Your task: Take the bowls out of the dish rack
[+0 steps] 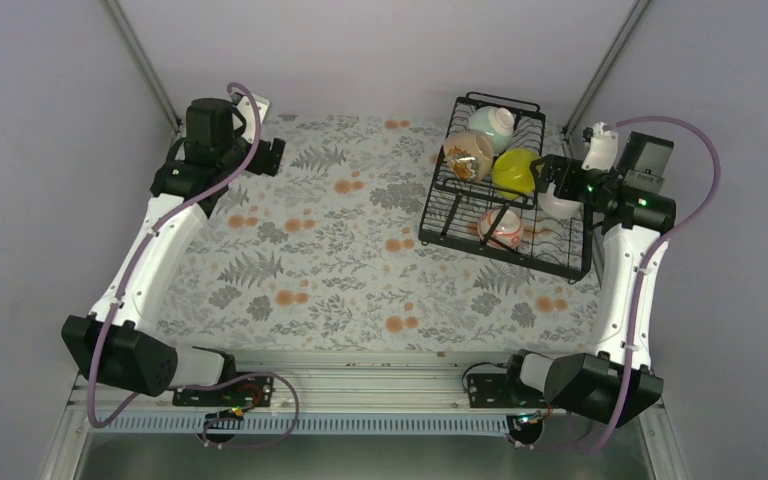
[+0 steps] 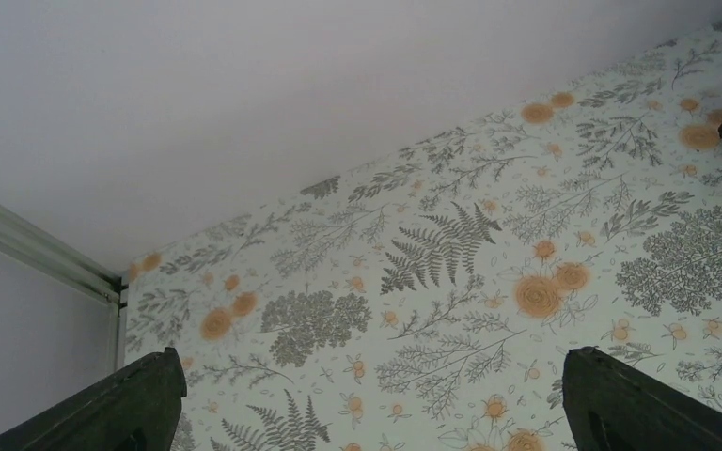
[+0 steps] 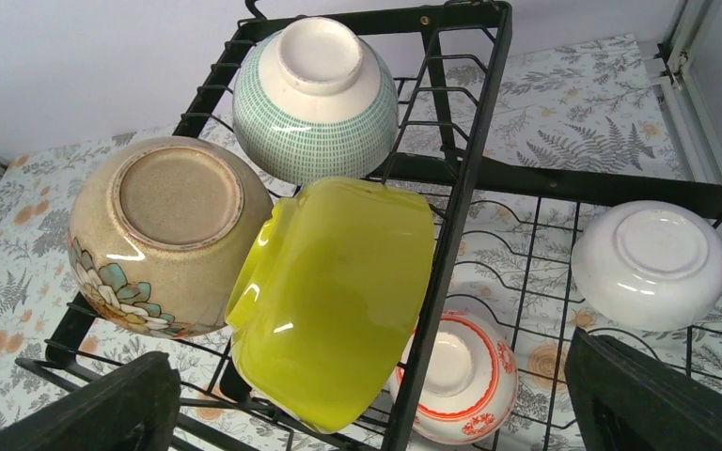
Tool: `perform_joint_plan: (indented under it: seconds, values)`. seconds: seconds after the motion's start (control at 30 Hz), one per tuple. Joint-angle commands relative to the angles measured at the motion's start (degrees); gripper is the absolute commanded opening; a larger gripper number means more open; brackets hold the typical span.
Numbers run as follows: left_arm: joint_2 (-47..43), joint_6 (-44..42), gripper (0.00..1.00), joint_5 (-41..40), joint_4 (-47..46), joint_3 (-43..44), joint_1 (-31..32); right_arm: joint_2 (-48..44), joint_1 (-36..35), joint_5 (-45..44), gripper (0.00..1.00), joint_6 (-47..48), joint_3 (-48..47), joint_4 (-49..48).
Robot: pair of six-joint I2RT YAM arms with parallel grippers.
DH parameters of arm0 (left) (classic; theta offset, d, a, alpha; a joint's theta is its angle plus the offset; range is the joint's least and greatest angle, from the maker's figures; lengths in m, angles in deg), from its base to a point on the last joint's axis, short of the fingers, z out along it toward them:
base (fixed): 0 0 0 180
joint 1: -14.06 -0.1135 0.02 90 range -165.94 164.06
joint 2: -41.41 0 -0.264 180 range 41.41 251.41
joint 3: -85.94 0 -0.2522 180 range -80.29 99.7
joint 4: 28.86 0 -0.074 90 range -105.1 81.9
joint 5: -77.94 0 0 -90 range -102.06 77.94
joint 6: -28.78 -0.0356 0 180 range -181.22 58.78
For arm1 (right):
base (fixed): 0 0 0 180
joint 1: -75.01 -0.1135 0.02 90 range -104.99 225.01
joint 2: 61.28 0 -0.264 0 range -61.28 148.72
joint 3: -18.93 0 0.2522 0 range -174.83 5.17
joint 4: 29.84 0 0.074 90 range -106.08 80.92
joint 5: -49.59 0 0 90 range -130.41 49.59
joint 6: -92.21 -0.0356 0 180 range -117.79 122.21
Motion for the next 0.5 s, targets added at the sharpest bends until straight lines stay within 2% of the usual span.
perform_joint_plan:
  seconds: [0.0,0.47]
  values:
    - [-2.21,-0.91,1.00,0.36,-0.59,-1.05,0.33,-1.30,0.65,-0.18,1.00,0.01,0.80,-0.64]
    - [-1.84,-1.80,1.00,4.40,-0.39,-0.73,0.31,1.07,0.91,0.09,1.00,2.13,-0.26,1.13]
